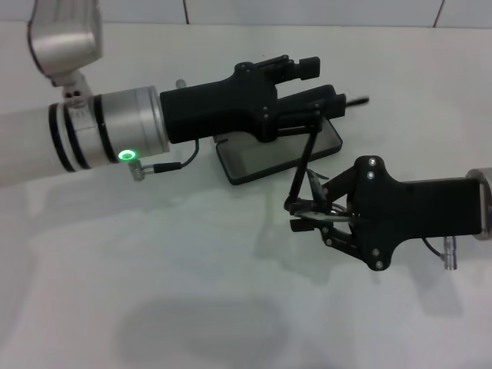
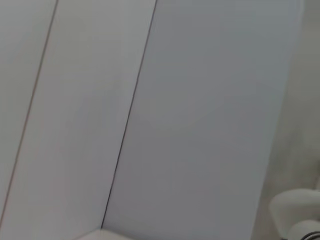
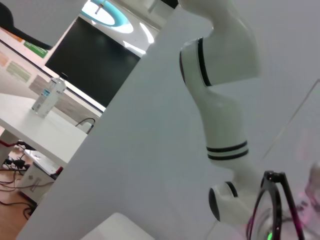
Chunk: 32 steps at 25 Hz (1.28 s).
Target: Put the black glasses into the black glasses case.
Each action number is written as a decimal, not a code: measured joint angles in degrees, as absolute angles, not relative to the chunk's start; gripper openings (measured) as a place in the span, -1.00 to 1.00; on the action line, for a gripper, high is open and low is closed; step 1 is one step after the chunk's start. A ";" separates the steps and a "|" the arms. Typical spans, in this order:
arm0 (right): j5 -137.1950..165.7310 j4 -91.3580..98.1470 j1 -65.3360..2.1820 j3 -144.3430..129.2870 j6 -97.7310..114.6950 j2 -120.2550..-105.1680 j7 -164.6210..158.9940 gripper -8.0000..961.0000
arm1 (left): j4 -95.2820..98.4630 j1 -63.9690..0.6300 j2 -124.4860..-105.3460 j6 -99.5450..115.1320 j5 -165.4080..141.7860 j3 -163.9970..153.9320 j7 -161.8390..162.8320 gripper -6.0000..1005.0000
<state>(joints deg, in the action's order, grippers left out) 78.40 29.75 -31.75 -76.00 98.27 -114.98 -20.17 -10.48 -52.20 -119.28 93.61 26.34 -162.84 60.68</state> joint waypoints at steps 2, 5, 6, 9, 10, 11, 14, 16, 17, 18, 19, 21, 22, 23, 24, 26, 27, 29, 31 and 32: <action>78.31 29.73 -31.42 -75.96 97.66 -114.86 -20.55 -0.86 | -10.61 -52.04 -119.21 94.38 26.49 -162.83 60.38 0.62; 78.26 29.70 -31.23 -75.29 96.60 -114.71 -20.93 -0.86 | -10.65 -52.03 -119.16 94.56 26.21 -162.90 60.32 0.62; 78.36 29.69 -31.21 -74.94 96.36 -114.70 -21.11 -0.86 | -10.67 -52.06 -119.16 94.59 26.01 -162.91 60.31 0.62; 78.46 29.67 -31.21 -74.46 96.17 -114.56 -21.73 -0.86 | -10.71 -52.19 -119.13 94.63 25.18 -162.93 60.29 0.62; 78.46 29.66 -31.21 -74.40 96.16 -114.38 -21.95 -0.86 | -10.72 -52.19 -119.11 94.64 25.05 -162.94 60.27 0.62; 78.46 29.66 -31.21 -74.41 96.15 -114.28 -22.05 -0.86 | -10.72 -52.18 -119.08 94.64 24.91 -162.94 60.24 0.62; 78.43 29.63 -31.09 -74.35 96.08 -114.13 -22.13 -0.86 | -10.72 -52.09 -119.02 94.66 24.19 -162.95 60.19 0.62; 78.41 29.62 -31.00 -74.07 96.05 -114.09 -22.14 -0.86 | -10.72 -52.08 -118.99 94.66 23.72 -162.95 60.18 0.62; 78.42 29.62 -30.94 -73.91 96.03 -114.08 -22.14 -0.86 | -10.72 -52.07 -118.99 94.66 23.63 -162.95 60.18 0.62; 78.44 29.62 -30.89 -73.81 96.01 -114.08 -22.15 -0.86 | -10.72 -52.04 -118.99 94.66 23.57 -162.95 60.18 0.62; 78.45 29.62 -30.85 -73.81 96.00 -114.08 -22.15 -0.86 | -10.72 -52.01 -118.99 94.66 23.56 -162.95 60.17 0.62; 78.44 29.68 -30.77 -73.81 96.01 -114.07 -22.15 -0.86 | -10.72 -51.90 -118.99 94.66 23.63 -162.95 60.16 0.62; 78.45 29.71 -30.75 -73.81 96.05 -114.04 -22.15 -0.86 | -10.72 -51.88 -118.99 94.66 23.67 -162.95 60.15 0.62; 78.45 29.78 -30.72 -73.81 96.10 -113.98 -22.15 -0.86 | -10.72 -51.84 -118.96 94.66 23.70 -162.95 60.15 0.62; 78.43 29.79 -30.71 -73.81 96.10 -113.92 -22.16 -0.86 | -10.72 -51.82 -118.91 94.66 23.74 -162.95 60.15 0.62; 78.34 29.80 -30.64 -73.75 96.02 -113.74 -22.59 -0.86 | -10.73 -51.79 -118.78 94.70 23.73 -162.95 60.14 0.62; 78.34 29.80 -30.64 -73.75 96.02 -113.74 -22.59 -0.86 | -10.73 -51.78 -118.76 94.72 23.71 -162.95 60.14 0.62; 78.35 29.79 -30.62 -73.73 95.80 -113.61 -23.45 -0.86 | -10.73 -51.77 -118.71 94.78 23.61 -162.95 60.03 0.62; 78.36 29.80 -30.61 -73.73 95.72 -113.52 -23.81 -0.86 | -10.72 -51.76 -118.68 94.79 23.61 -162.95 59.93 0.62; 78.33 29.80 -30.61 -73.73 95.70 -113.48 -23.82 -0.86 | -10.73 -51.76 -118.64 94.80 23.60 -162.95 59.82 0.62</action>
<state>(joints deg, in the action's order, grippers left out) 78.33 29.80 -30.61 -73.73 95.70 -113.48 -23.82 -10.73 -51.76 -118.64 94.80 23.60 -162.95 59.81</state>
